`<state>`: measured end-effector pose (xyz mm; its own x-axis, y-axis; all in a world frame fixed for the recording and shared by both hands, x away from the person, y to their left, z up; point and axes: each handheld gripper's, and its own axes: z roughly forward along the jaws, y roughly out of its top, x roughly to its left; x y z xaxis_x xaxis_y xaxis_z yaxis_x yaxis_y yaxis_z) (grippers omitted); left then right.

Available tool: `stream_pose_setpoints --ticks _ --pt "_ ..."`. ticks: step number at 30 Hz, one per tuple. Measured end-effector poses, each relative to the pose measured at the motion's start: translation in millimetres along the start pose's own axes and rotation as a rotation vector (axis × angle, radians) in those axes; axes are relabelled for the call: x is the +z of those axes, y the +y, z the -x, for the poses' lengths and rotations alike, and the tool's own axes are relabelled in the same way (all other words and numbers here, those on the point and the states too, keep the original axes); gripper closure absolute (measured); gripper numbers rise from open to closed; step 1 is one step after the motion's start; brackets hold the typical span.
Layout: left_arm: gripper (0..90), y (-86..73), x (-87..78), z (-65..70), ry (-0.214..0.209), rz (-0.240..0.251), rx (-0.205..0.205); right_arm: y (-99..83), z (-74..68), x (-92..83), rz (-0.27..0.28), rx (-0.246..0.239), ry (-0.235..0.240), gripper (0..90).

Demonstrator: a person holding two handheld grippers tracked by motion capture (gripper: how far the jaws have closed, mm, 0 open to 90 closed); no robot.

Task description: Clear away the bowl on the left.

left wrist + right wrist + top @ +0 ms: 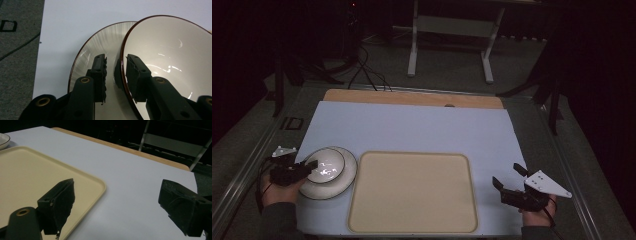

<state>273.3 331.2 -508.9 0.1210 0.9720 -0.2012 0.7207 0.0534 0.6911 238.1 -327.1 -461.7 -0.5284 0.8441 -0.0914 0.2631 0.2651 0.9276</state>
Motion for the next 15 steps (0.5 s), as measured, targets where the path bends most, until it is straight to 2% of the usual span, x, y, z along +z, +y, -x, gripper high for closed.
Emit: stream_pose_setpoints --ticks 4,10,15 --pt "71.7 0.2 0.2 -0.1 -0.009 -0.009 -0.008 0.1 -0.3 0.0 -0.001 -0.001 0.001 13.4" --pt "72.8 0.7 0.3 -0.2 0.001 -0.011 -0.038 0.1 -0.3 -0.2 0.0 -0.001 0.0 13.4" --pt "73.7 0.7 0.8 -0.7 -0.016 -0.015 -0.04 0.2 -0.3 -0.2 0.0 -0.001 0.0 13.4"
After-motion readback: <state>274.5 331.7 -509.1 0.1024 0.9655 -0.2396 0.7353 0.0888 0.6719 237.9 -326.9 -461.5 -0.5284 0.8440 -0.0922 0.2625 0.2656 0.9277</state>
